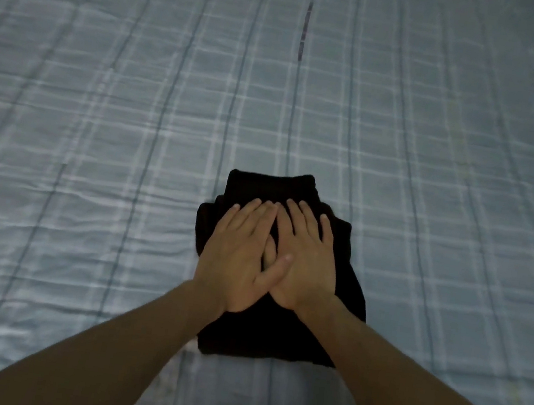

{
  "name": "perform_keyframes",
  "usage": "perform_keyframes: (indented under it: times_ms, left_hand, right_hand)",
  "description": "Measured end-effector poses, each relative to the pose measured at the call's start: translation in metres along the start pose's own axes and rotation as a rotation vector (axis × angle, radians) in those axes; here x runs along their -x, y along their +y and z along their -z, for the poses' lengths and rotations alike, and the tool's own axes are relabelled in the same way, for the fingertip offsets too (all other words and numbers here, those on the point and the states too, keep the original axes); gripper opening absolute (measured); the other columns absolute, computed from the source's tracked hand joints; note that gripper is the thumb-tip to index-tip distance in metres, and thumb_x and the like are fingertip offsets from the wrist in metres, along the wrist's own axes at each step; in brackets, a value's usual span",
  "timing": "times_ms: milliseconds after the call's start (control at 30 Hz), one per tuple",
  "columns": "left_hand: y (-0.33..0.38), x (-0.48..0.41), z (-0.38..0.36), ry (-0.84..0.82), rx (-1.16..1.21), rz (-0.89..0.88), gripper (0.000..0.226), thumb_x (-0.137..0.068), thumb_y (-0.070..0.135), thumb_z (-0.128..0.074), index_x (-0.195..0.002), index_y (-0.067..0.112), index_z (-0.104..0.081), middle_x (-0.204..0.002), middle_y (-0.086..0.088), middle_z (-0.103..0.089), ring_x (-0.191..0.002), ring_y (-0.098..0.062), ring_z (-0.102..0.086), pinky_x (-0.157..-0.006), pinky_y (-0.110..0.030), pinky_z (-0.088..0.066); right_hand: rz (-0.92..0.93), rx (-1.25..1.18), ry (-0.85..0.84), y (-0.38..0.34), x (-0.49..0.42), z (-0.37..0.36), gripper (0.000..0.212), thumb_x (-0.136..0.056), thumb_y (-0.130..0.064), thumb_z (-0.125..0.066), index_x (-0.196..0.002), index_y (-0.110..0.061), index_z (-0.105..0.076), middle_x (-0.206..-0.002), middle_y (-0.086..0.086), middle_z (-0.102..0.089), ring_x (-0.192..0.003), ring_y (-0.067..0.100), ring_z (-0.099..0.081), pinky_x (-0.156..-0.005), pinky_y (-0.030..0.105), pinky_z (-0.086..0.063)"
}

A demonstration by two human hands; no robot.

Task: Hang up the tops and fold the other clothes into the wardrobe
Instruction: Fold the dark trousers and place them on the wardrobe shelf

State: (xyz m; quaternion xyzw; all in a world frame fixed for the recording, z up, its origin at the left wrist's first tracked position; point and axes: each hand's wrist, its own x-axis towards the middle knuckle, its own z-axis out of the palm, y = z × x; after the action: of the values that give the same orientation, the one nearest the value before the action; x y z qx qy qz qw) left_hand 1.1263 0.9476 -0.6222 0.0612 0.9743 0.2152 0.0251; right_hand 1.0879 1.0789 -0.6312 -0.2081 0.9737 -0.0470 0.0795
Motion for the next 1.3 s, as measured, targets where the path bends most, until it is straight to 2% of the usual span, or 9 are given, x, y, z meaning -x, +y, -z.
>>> perform_keyframes:
  times_ms: [167,400,533,667,833,933,1067,1200,1300]
  left_hand:
    - [0.011,0.017,0.010,-0.002,-0.057,-0.035,0.093,-0.092,0.075,-0.016,-0.157,0.010,-0.021,-0.165,-0.006,-0.020,-0.153,-0.018,-0.010,-0.125,-0.040,-0.002]
    - [0.011,0.106,0.002,-0.059,-0.255,-0.191,0.130,-0.066,0.085,-0.059,-0.158,0.006,-0.012,-0.166,-0.016,-0.006,-0.154,-0.030,-0.003,-0.122,-0.053,-0.016]
    - [0.006,0.117,-0.002,-0.029,-0.359,-0.212,0.133,-0.056,0.054,-0.088,-0.158,0.010,-0.015,-0.164,-0.020,-0.013,-0.153,-0.034,-0.010,-0.123,-0.050,-0.016]
    - [0.004,0.110,-0.002,0.067,-0.301,-0.191,0.121,-0.050,0.023,-0.094,-0.152,0.008,-0.031,-0.157,-0.021,-0.033,-0.145,-0.035,-0.032,-0.119,-0.050,-0.026]
    - [-0.004,0.100,0.005,0.105,-0.230,-0.205,0.114,-0.049,0.029,-0.096,-0.147,0.008,-0.041,-0.150,-0.017,-0.043,-0.136,-0.033,-0.046,-0.116,-0.044,-0.033]
    - [-0.002,0.095,0.012,0.092,-0.220,-0.207,0.110,-0.047,0.033,-0.096,-0.143,0.010,-0.048,-0.146,-0.014,-0.049,-0.132,-0.031,-0.051,-0.110,-0.039,-0.036]
    - [-0.006,0.084,0.026,0.116,-0.147,-0.244,0.100,-0.050,0.033,-0.096,-0.139,0.013,-0.054,-0.142,-0.010,-0.055,-0.125,-0.029,-0.058,-0.101,-0.036,-0.042]
    - [-0.016,0.070,0.033,0.213,0.078,-0.280,0.087,-0.058,0.029,-0.094,-0.134,0.014,-0.056,-0.139,-0.004,-0.057,-0.126,-0.015,-0.054,-0.104,-0.033,-0.043]
    - [-0.027,0.061,0.031,0.283,0.247,-0.274,0.092,-0.060,0.035,-0.092,-0.138,0.016,-0.048,-0.146,0.002,-0.049,-0.138,-0.009,-0.044,-0.112,-0.038,-0.041]
  right_hand:
    - [0.016,-0.011,0.021,0.005,0.003,0.006,0.068,-0.096,-0.047,-0.003,-0.156,-0.020,-0.020,-0.163,0.002,-0.023,-0.151,0.018,-0.012,-0.124,0.045,-0.005]
    - [0.049,-0.112,0.057,0.007,0.015,0.015,0.066,-0.098,-0.047,-0.008,-0.156,-0.019,-0.021,-0.163,0.003,-0.022,-0.152,0.019,-0.010,-0.124,0.045,-0.002]
    - [0.075,-0.173,-0.014,0.007,0.016,0.030,0.059,-0.104,-0.046,-0.018,-0.158,-0.022,-0.016,-0.165,0.001,-0.015,-0.153,0.016,-0.003,-0.124,0.043,0.001]
    - [0.204,-0.183,-0.011,0.010,0.032,0.055,0.062,-0.102,-0.050,-0.034,-0.157,-0.023,-0.020,-0.165,0.002,-0.016,-0.153,0.017,-0.005,-0.125,0.042,-0.002]
    - [0.350,-0.016,-0.018,0.035,0.098,0.057,0.105,-0.077,-0.081,-0.050,-0.158,-0.025,-0.013,-0.166,0.001,-0.006,-0.153,0.018,0.004,-0.124,0.047,-0.006]
    - [0.295,0.132,0.009,0.042,0.123,0.038,0.137,-0.054,-0.071,-0.078,-0.159,-0.023,-0.005,-0.166,0.007,0.001,-0.153,0.026,0.008,-0.123,0.052,-0.009]
    - [0.283,0.125,0.189,0.048,0.115,0.027,0.129,-0.057,-0.044,-0.091,-0.158,-0.022,-0.015,-0.162,0.016,-0.018,-0.151,0.033,-0.014,-0.120,0.055,-0.022]
    - [0.314,0.010,0.264,0.063,0.093,0.034,0.111,-0.061,-0.038,-0.090,-0.152,-0.017,-0.032,-0.146,0.013,-0.043,-0.135,0.029,-0.043,-0.114,0.050,-0.035]
    - [0.288,-0.087,0.233,0.070,0.075,0.046,0.102,-0.061,-0.039,-0.088,-0.148,-0.019,-0.039,-0.141,0.006,-0.048,-0.126,0.025,-0.049,-0.106,0.044,-0.044]
